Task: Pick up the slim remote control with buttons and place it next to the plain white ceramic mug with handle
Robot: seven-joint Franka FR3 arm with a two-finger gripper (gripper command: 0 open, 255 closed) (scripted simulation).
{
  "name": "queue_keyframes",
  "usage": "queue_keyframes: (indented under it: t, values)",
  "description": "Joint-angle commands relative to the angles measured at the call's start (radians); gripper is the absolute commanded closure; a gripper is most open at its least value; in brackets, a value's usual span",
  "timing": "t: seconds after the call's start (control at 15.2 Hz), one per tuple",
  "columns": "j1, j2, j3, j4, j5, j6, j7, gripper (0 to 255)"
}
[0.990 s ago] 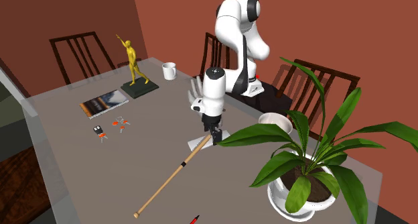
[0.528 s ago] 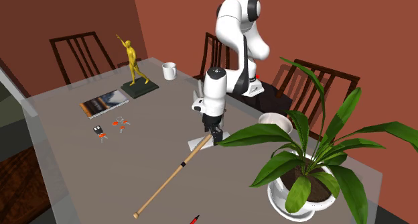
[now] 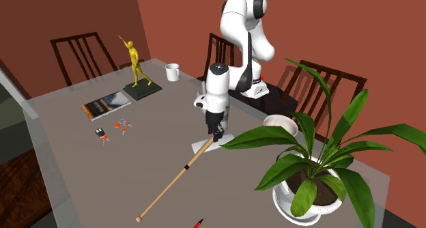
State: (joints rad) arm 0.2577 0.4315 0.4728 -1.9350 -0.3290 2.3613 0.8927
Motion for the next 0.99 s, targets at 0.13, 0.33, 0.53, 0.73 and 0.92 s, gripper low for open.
queue_keyframes:
  t: [0.13,0.33,0.53,0.73,0.92]
  values:
    - [0.027,0.105,-0.011,0.051,-0.022,-0.021,0.016,255]
    - [0.023,0.076,-0.004,0.053,-0.002,-0.048,0.003,255]
    - [0.018,0.049,0.003,0.057,0.017,-0.076,-0.01,255]
    - [0.013,0.024,0.012,0.064,0.035,-0.105,-0.021,255]
    - [0.011,0.016,0.015,0.068,0.039,-0.109,-0.023,255]
